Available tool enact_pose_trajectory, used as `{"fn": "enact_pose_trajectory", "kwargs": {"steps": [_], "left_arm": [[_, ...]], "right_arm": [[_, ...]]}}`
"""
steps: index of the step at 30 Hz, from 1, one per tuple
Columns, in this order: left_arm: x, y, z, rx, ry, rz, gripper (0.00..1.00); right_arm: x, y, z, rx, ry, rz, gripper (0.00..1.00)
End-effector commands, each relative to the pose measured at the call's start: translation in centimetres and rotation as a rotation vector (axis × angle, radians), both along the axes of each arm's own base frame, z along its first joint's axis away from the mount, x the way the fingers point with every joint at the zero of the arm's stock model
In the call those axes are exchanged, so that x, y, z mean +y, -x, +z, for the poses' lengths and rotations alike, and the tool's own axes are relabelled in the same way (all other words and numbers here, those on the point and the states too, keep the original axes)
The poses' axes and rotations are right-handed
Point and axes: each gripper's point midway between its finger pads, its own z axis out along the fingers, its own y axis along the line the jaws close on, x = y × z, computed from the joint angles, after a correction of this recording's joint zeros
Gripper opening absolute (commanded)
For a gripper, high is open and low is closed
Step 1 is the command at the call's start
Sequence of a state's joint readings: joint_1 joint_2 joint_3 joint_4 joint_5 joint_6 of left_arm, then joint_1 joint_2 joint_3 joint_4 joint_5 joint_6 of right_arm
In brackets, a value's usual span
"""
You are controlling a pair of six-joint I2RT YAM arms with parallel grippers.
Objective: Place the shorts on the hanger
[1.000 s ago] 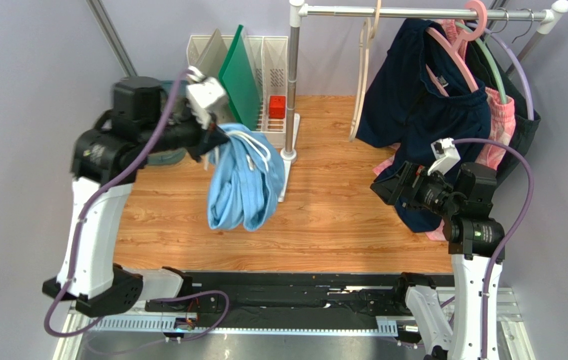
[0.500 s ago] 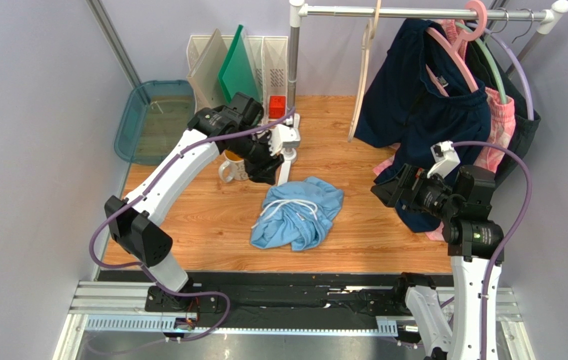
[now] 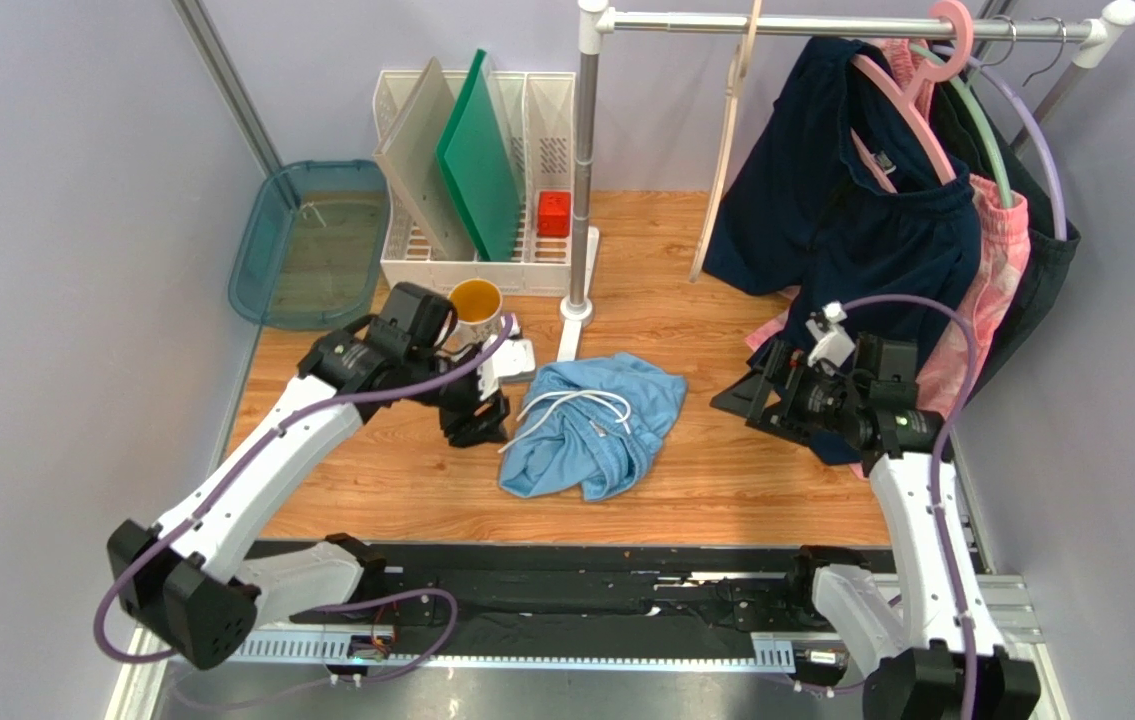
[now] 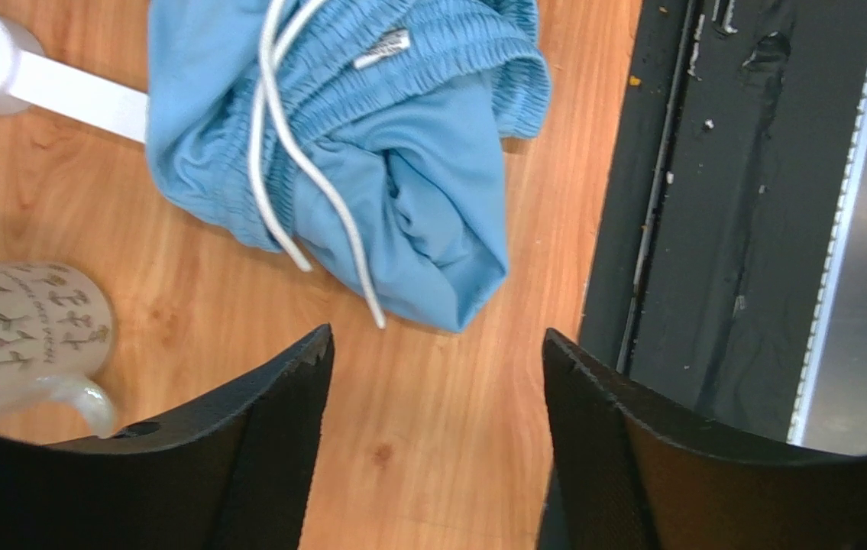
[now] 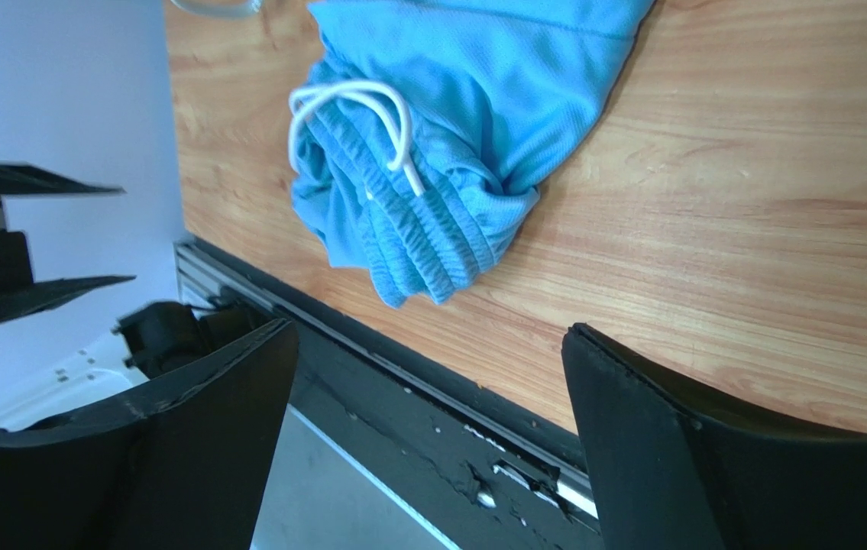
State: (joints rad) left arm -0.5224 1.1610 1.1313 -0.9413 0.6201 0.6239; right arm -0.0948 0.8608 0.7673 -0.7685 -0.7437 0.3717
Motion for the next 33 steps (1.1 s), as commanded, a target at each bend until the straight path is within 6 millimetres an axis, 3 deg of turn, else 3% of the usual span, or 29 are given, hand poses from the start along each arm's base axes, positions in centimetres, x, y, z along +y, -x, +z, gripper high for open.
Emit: {"fn": "enact_pose_trajectory", "kwargs": {"steps": [1,5,6,9,13,14,16,18,19,21,22,25,26,28,30,31,32,33], "left_arm": [[0.1,0.6,-0.4,-0.073,0.046,-0.022,0.74],[1.1,0.7,-2.3,-0.062,-0.015,-0.004,0.76],[1.2,0.7,-2.7,-0.063,-0.028,-0.010,0.78],[1.1,0.3,-3.9,-0.077,-0.074,-0.005,0.78],[0.7,-0.1,-5.7,-0.020,-0.115,0.008,0.78],[0.7,-0.1,-6.0,-0.010,-0.127,0.010,0.78],[0.4,-0.2,-7.3,0.020,-0.161,0.004,0.79],[0.1,-0.6,-8.1,0.039,-0.173,0.019,0.96],[-0.2,-0.6,-9.0,0.064,-0.192,0.019,0.96],[-0.7,-1.4,-10.3,0.084,-0.220,0.041,0.96],[-0.9,-1.5,-10.9,0.093,-0.232,0.041,0.96],[-1.5,-2.8,-12.9,0.116,-0.276,0.083,0.91],[-1.7,-3.4,-13.2,0.112,-0.282,0.100,0.88],[-1.8,-4.0,-14.9,0.152,-0.322,0.132,0.83],[-1.8,-5.3,-15.9,0.166,-0.375,0.156,0.64],[-1.7,-5.8,-16.0,0.169,-0.394,0.173,0.50],[-1.2,-6.8,-16.0,0.173,-0.401,0.210,0.30],[-1.8,-8.2,-15.3,0.166,-0.377,0.234,0.20]], "right_arm": [[2.9,-2.8,-0.3,-0.090,0.055,0.110,0.91],[6.0,-4.8,-1.5,-0.070,0.118,0.202,0.87],[7.0,-5.3,-2.9,-0.028,0.126,0.231,0.86],[8.6,-7.0,-4.6,0.017,0.138,0.267,0.83],[9.9,-10.2,-6.2,-0.012,0.200,0.281,0.81],[10.2,-10.8,-7.4,0.009,0.212,0.287,0.81],[10.9,-11.9,-7.7,-0.001,0.237,0.302,0.78],[11.3,-12.2,-9.4,0.018,0.275,0.328,0.77],[11.1,-12.5,-9.8,0.022,0.290,0.325,0.71],[11.0,-11.8,-11.4,0.079,0.305,0.360,0.55],[11.1,-11.2,-12.3,0.120,0.299,0.387,0.37],[10.6,-7.3,-13.6,0.266,0.268,0.459,0.07],[10.2,-6.0,-13.8,0.323,0.251,0.462,0.00],[10.4,-3.6,-13.0,0.409,0.162,0.460,0.00],[10.1,-1.3,-12.8,0.453,0.122,0.466,0.00],[10.2,-1.1,-11.5,0.417,0.106,0.454,0.00],[10.2,0.0,-11.4,0.429,0.084,0.465,0.00],[10.8,0.8,-10.5,0.442,0.033,0.491,0.00]]}}
